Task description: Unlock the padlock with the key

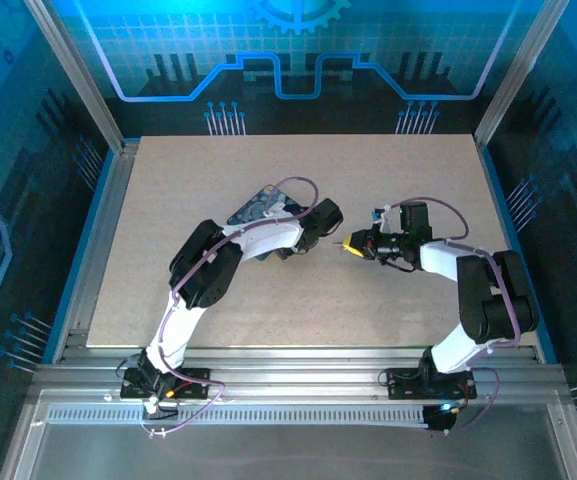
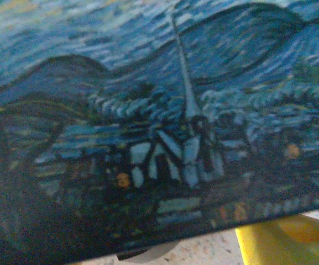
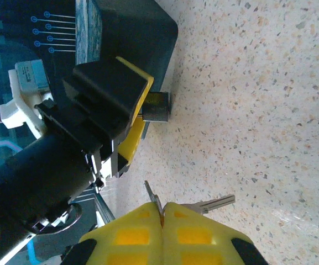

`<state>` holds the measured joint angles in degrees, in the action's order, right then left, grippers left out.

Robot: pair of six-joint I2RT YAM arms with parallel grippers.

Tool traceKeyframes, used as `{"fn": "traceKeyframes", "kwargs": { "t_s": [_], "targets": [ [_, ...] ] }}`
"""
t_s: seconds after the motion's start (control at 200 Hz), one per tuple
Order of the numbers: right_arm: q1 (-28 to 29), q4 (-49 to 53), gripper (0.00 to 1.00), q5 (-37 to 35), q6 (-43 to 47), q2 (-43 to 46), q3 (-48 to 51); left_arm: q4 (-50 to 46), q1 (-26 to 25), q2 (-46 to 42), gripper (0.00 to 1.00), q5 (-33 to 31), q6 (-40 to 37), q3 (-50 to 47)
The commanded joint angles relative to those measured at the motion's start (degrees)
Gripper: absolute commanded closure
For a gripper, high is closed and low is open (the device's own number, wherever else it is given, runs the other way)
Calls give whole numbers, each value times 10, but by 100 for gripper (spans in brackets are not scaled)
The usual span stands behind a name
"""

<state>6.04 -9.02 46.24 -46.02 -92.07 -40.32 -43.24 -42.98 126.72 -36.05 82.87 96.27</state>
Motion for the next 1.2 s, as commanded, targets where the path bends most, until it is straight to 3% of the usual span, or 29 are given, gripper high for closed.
{"fn": "traceKeyframes", "kwargs": {
  "t_s": [0.0, 0.36, 0.615, 0.88, 1.191],
  "targets": [
    [-1, -14, 100, 28, 9, -12, 0, -64, 12, 21, 31, -30, 16, 33],
    [11, -30, 100, 55, 8, -38, -16, -133, 19, 76, 39, -30, 29, 90],
    [11, -22, 100, 63, 18, -36, -15, -139, 28, 76, 49, -36, 20, 76],
    [11, -17, 100, 62, 23, -37, -7, -92, 37, 50, 64, -33, -25, 42],
    [14, 3, 100, 57, 33, -25, -5, 9, 53, -16, 80, 37, -97, -27]
  ]
}}
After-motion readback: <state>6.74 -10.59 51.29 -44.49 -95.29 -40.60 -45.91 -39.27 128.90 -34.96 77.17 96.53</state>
